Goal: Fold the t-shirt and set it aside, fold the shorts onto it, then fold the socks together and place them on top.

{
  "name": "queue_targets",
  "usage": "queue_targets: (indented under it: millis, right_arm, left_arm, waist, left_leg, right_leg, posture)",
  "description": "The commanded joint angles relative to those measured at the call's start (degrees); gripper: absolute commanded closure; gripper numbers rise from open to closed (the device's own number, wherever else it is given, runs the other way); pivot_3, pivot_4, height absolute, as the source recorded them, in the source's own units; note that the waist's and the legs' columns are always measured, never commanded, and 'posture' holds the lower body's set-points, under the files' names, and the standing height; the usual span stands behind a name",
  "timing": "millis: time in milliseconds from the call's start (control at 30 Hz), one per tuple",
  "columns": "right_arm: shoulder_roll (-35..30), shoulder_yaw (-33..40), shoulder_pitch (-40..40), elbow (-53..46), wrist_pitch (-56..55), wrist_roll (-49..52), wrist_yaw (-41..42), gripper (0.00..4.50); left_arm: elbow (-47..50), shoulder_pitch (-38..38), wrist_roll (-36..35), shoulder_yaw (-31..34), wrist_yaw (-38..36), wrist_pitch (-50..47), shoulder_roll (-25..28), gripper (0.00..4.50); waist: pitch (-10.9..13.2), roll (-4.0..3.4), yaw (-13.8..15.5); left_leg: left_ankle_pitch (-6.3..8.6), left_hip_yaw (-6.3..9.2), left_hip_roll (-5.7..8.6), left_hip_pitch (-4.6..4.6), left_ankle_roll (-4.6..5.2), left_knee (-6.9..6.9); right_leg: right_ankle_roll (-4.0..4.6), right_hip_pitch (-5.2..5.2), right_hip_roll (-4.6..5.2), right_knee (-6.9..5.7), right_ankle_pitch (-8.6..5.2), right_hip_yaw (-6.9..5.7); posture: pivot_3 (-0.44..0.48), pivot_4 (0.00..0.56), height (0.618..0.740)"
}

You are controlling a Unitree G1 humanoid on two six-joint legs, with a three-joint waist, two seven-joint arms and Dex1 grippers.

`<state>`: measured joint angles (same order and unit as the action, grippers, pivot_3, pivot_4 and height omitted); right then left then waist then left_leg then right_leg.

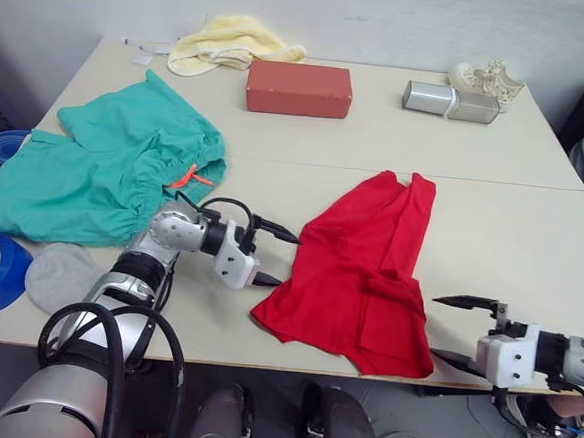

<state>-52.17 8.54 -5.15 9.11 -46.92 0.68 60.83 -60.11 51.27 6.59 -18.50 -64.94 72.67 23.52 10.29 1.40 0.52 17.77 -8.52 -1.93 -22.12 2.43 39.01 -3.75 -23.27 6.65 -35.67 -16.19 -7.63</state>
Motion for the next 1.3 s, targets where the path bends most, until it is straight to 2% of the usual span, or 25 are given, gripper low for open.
queue_targets:
  millis: [33,367,633,767,967,1067,1100,1233,1300]
  right_arm:
    - [0.9,-4.4,0.5,0.7,-1.3,-2.0,-1.5,0.02]
    - [0.8,-10.2,2.5,0.8,-5.2,-1.9,-4.4,0.02]
    - [-1.0,-13.2,1.4,2.9,-9.0,-1.5,-4.8,0.02]
    - [0.0,-14.7,2.9,3.1,-10.2,-2.8,-6.0,1.3]
    - [-0.1,-17.2,4.1,3.5,-10.9,-3.5,-7.0,3.54]
    - [-0.5,-17.6,4.2,3.1,-10.5,-3.0,-7.5,4.5]
    - [-0.7,-17.7,4.1,2.9,-10.4,-2.9,-7.6,4.5]
    - [-2.0,-17.4,2.3,1.3,-9.6,-1.0,-8.0,4.5]
    - [-3.4,-17.3,0.6,-0.4,-8.6,1.2,-7.4,4.5]
  left_arm:
    - [-0.9,0.1,-1.7,-3.0,-2.6,1.8,-1.0,0.0]
    - [1.5,-2.7,-11.8,-8.5,-12.8,2.0,-0.8,0.0]
    - [3.2,-4.8,-15.8,-9.8,-18.3,0.3,-0.8,0.0]
    - [3.7,-5.0,-16.5,-10.1,-20.1,0.4,-1.0,1.22]
    - [5.1,-5.7,-18.1,-11.2,-23.9,0.0,-0.9,3.28]
    - [5.6,-6.1,-18.4,-11.5,-24.6,-0.7,-0.8,4.2]
    - [5.8,-6.3,-18.4,-11.7,-24.8,-1.0,-0.7,4.48]
    - [9.0,-7.7,-21.2,-12.5,-27.3,-6.1,1.1,4.48]
    - [12.4,-8.6,-23.5,-13.8,-27.6,-11.9,3.1,4.48]
  waist:
    - [0.0,0.0,-0.1]
    - [0.0,-0.01,-0.8]
    - [0.0,-0.05,-0.6]
    - [0.0,-0.06,-0.7]
    - [0.0,-0.07,-0.7]
    - [-0.1,-0.21,-0.7]
    - [-0.2,-0.35,-0.8]
    - [-0.3,-0.62,-0.8]
    - [-0.3,-0.68,-0.8]
  left_leg:
    - [0.0,-0.01,0.0,0.0,0.0,0.0]
    - [-0.01,0.0,-0.08,0.03,-0.02,0.0]
    - [-0.01,0.0,-0.09,0.03,-0.03,0.02]
    - [-0.01,0.01,-0.09,0.04,-0.02,0.02]
    - [-0.01,0.01,-0.1,0.03,-0.02,0.02]
    - [-0.01,0.01,-0.1,0.04,-0.02,0.03]
    - [-0.01,0.01,-0.1,0.04,-0.02,0.03]
    - [0.0,-0.01,-0.12,0.05,-0.01,0.02]
    - [0.0,-0.01,-0.12,0.04,-0.01,0.02]
  right_leg:
    - [0.0,0.0,0.0,0.0,0.0,0.0]
    - [0.09,0.0,-0.07,-0.03,-0.06,-0.01]
    - [0.1,0.04,-0.08,0.0,-0.07,-0.03]
    - [0.11,0.04,-0.09,0.0,-0.08,-0.04]
    - [0.12,0.03,-0.09,0.0,-0.08,-0.03]
    - [0.12,0.03,-0.09,0.0,-0.08,-0.01]
    - [0.12,0.03,-0.09,0.0,-0.08,-0.01]
    - [0.14,0.02,-0.1,-0.02,-0.1,-0.01]
    - [0.15,0.01,-0.1,-0.04,-0.11,0.0]
  posture:
    - [0.0,0.15,0.74]
    - [0.0,0.15,0.74]
    - [0.0,0.15,0.74]
    - [0.0,0.15,0.74]
    - [0.0,0.15,0.74]
    - [0.0,0.15,0.74]
    - [0.0,0.15,0.74]
    - [0.0,0.15,0.74]
    - [0.0,0.15,0.74]
